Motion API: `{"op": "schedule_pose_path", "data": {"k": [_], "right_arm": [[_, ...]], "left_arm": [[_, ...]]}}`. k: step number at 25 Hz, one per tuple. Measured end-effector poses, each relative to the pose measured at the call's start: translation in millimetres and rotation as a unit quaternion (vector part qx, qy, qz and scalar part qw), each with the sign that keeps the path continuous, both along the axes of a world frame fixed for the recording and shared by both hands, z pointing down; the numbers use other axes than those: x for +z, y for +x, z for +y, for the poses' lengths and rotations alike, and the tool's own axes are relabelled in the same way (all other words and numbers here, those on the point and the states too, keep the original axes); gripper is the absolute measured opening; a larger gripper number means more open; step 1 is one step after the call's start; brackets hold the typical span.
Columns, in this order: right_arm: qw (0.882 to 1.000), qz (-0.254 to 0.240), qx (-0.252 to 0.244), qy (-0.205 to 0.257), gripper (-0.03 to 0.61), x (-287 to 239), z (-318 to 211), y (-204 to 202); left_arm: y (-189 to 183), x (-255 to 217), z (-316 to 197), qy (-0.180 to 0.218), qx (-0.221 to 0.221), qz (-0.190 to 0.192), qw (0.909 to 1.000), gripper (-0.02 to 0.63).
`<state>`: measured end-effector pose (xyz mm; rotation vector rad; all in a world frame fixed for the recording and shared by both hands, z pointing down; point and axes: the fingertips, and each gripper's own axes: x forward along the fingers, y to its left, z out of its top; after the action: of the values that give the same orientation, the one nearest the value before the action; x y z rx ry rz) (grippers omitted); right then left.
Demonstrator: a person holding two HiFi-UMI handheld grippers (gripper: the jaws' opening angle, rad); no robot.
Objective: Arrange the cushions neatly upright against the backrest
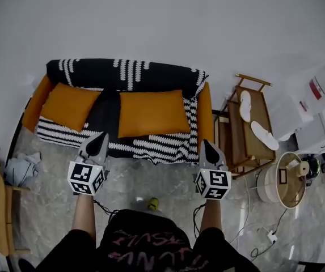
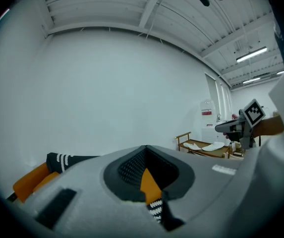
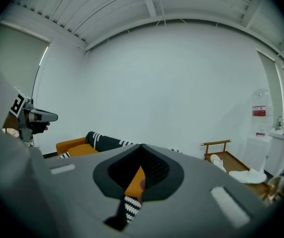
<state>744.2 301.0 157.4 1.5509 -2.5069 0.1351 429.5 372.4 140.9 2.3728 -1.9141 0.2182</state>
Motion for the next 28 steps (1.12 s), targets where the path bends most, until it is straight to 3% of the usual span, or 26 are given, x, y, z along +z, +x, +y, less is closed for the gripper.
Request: {"op": "schedule_pose_path", "data": {"k": [15,28], "right_arm": [[1.000,-0.004,-0.008,-0.025,0.011,25.6,-99.4,-12.4],[0.998,0.023,0.025,-0.059,0.011,53.5,-221.2,-59.7]], "left_arm": [[-13.6,22.1,-95.2,-0.020,-0.012,0.007,0.9997,0.000],[-75.7,63.8,-231.0,-0.061,0.012,0.027,0.9977,0.000]]}}
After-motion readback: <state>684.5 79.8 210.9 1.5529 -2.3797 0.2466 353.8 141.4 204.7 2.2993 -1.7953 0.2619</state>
